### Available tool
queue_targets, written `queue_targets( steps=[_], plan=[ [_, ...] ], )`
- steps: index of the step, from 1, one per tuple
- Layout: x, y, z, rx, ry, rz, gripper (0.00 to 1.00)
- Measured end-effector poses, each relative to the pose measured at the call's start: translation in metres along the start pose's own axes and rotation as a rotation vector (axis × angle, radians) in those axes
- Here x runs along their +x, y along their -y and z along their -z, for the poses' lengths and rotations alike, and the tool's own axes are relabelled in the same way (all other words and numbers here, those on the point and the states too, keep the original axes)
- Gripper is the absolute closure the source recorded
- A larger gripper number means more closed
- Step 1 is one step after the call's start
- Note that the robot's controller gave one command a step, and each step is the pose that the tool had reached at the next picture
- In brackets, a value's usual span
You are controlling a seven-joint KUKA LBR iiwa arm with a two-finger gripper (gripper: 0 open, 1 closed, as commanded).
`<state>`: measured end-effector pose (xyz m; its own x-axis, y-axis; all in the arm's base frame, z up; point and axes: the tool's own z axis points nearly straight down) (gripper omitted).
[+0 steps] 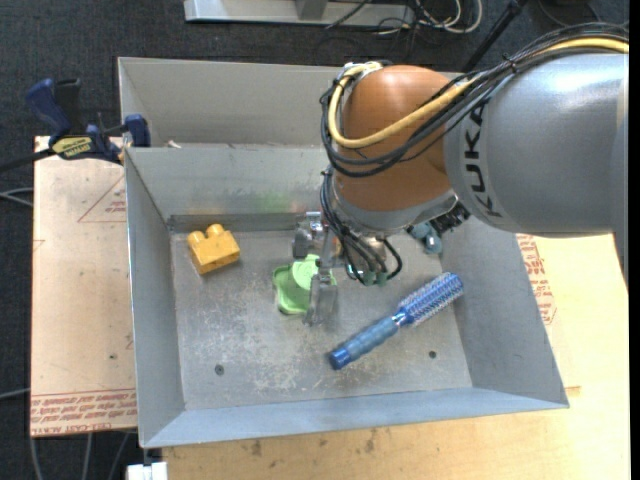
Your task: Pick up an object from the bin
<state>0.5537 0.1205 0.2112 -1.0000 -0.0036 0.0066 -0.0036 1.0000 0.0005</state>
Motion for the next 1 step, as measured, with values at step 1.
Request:
queue_targets(
  steps=[1],
  plan=[
    [-0.0701, 0.0388, -0.0658, 0.002, 0.006, 0.279, 0.00]
  ],
)
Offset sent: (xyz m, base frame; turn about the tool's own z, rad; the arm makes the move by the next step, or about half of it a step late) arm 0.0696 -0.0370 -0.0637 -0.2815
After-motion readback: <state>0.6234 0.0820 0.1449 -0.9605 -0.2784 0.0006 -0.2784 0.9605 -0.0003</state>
